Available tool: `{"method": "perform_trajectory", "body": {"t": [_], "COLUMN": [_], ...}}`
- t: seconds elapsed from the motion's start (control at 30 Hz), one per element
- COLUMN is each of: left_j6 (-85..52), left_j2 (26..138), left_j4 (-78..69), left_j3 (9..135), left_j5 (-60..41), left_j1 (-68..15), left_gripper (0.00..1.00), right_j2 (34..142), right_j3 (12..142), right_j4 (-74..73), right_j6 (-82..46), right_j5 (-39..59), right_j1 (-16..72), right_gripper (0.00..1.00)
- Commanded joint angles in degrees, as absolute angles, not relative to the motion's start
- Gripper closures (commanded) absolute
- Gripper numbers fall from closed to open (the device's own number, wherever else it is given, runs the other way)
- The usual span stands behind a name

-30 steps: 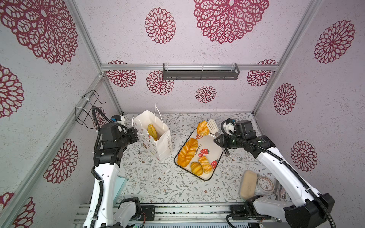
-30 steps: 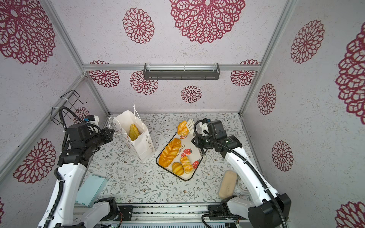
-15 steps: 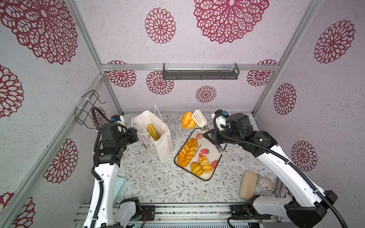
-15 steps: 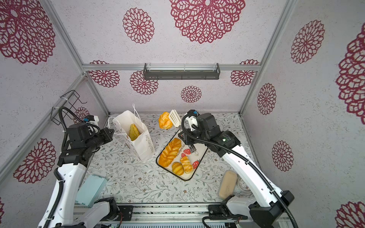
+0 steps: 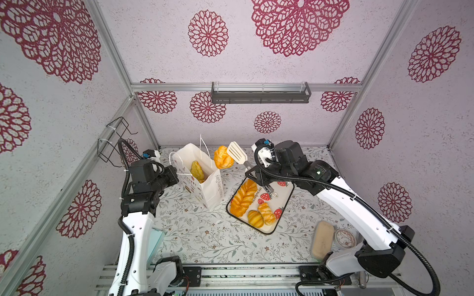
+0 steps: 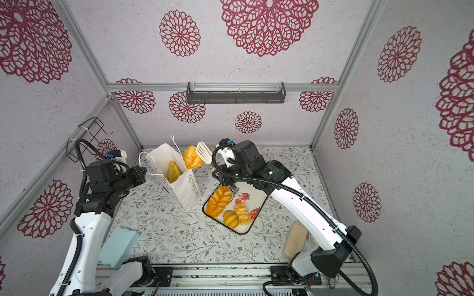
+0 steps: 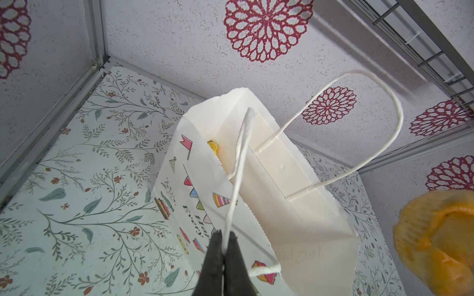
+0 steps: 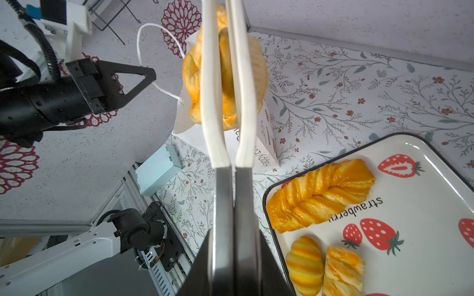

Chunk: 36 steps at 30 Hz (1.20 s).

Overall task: Place the fake bread into the paper bag
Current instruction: 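Lift the flaky pastry in the tongs and carry it over the bag opening, then open the tongs with the right gripper to drop the knot pastry into the bag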

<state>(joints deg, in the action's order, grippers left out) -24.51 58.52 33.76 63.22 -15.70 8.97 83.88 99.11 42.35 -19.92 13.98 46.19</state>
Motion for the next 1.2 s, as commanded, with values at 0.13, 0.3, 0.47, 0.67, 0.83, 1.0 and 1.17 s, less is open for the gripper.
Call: {"method": "perform_trajectory", "body": {"t": [0.13, 0.3, 0.47, 0.67, 0.83, 1.0, 1.17], "left_j6": [-23.52, -23.54, -23.51, -23.64, -23.56, -23.55, -23.39], "left_j2": [57.81, 57.57, 57.22, 56.7, 56.53, 56.34, 56.25], "left_j4": [33.4, 33.34, 33.35, 33.22, 33.23, 33.39, 33.47], "left_j3": [62.67, 62.49, 62.48, 62.11, 62.09, 62.09, 62.04], "left_j5": [-14.48, -14.46, -14.17, -14.39, -14.22, -13.97, -13.66], "left_j1": [9.75, 9.74, 9.78, 9.86, 9.92, 9.92, 9.9], "left_gripper": [1.0, 1.0, 1.0, 1.0, 1.0, 1.0, 1.0], "right_j2": [87.58, 91.27, 95.32, 101.52, 106.93, 112.05, 115.24], "right_j3": [107.21, 111.18, 115.45, 122.67, 129.51, 135.08, 137.64], "right_j4": [39.65, 38.95, 39.51, 41.16, 43.24, 44.91, 44.16], "right_j6": [-16.47, -16.0, -15.31, -13.89, -12.23, -11.96, -12.81], "right_j5": [15.06, 16.23, 16.48, 17.25, 16.56, 16.84, 18.66], "right_j1": [49.44, 50.88, 51.15, 51.14, 50.65, 49.13, 47.1], "right_gripper": [0.89, 0.88, 0.87, 0.87, 0.86, 0.86, 0.86]}}
